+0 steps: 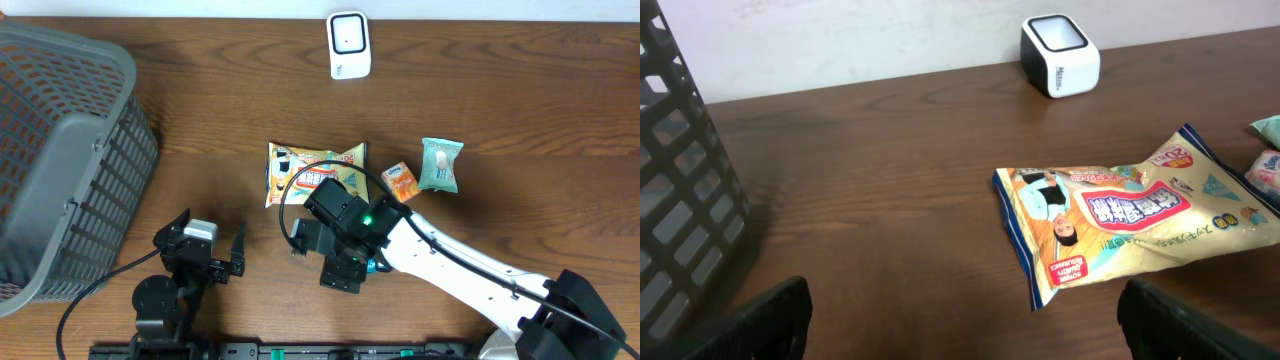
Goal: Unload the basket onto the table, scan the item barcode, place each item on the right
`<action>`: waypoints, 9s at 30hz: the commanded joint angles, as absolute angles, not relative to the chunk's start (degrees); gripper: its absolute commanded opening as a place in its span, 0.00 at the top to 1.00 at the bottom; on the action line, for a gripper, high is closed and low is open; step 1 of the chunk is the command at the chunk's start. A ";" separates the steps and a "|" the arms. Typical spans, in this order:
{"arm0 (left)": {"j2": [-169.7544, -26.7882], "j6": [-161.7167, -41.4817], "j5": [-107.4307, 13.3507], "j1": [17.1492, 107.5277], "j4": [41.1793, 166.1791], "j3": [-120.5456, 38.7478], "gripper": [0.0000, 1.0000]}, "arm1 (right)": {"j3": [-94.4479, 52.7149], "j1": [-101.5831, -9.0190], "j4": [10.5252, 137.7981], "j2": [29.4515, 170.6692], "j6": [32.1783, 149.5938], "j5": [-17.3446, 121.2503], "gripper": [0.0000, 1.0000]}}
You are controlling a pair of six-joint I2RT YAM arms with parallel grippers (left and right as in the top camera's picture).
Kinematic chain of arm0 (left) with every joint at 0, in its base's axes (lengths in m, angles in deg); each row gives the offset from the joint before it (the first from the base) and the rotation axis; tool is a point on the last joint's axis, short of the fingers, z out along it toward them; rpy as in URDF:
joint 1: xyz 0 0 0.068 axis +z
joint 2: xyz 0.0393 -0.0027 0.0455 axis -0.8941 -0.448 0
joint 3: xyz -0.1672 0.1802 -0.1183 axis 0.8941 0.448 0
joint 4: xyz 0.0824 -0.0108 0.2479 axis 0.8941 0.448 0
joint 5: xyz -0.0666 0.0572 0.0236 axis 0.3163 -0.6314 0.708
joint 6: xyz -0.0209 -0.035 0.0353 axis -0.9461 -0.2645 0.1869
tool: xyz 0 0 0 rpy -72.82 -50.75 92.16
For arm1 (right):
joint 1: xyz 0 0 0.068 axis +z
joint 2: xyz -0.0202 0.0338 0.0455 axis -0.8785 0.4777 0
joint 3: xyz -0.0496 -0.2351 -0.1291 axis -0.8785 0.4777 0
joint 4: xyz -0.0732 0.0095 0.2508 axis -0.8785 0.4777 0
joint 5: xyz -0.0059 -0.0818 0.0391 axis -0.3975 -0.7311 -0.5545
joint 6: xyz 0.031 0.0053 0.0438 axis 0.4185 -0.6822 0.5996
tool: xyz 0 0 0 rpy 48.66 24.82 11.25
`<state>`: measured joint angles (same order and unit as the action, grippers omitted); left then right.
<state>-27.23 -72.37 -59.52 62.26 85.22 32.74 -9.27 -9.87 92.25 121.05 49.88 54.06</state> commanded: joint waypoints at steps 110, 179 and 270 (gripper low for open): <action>-26.96 -71.40 -58.78 62.57 86.82 33.57 0.02 | -32.51 -20.87 90.46 127.11 119.58 28.05 0.92; -26.96 -71.40 -58.78 62.57 86.82 33.57 0.02 | -34.69 -20.93 102.52 127.02 81.36 33.98 0.01; -26.96 -71.40 -58.78 62.57 86.82 33.57 0.02 | -28.68 -47.82 104.03 115.37 70.19 92.29 0.99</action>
<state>-27.23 -72.37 -59.52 62.26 85.33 32.74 -27.48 -43.99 102.28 115.98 76.85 78.50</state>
